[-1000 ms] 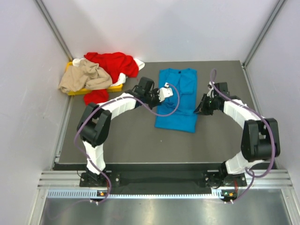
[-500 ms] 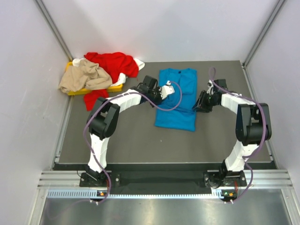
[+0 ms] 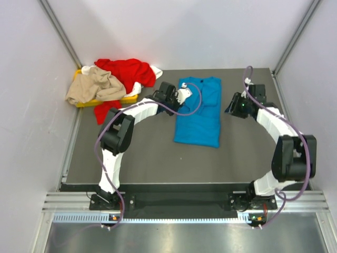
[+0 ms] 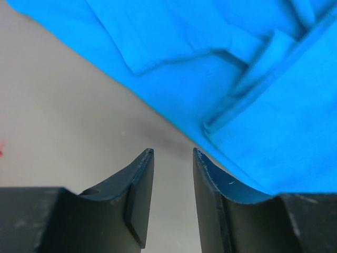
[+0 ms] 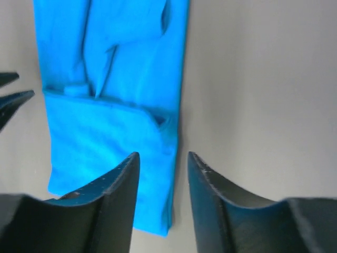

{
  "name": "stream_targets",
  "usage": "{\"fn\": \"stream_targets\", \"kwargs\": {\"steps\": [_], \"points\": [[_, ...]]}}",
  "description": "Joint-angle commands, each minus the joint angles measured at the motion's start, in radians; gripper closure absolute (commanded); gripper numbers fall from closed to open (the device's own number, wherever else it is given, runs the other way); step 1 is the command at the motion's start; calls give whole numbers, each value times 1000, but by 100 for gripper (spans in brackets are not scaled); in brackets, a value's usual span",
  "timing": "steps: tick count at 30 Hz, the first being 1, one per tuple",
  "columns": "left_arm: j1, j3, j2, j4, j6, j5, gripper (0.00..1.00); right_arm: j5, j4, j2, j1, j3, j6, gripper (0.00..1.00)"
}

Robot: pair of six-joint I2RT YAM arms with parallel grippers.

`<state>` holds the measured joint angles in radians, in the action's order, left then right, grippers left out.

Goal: Fold and stack the t-shirts
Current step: Fold the tshirt

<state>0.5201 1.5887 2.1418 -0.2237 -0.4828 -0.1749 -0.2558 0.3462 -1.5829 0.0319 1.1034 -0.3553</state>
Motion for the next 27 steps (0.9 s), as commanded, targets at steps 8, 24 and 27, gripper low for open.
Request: {"fn": "stream_targets", "kwargs": {"steps": [8,24,27], "points": [[46,-200,-246,-107,-34,-288,58,-166,-144,-43,31,-114,24,92],[181,-381,-230,-100,-232,-89,57,-65,-122,-283,20,33,-11,96],[215,-423,-289,-111,-275,-75,52,-24,-63,-199,22,33,15,86]]}}
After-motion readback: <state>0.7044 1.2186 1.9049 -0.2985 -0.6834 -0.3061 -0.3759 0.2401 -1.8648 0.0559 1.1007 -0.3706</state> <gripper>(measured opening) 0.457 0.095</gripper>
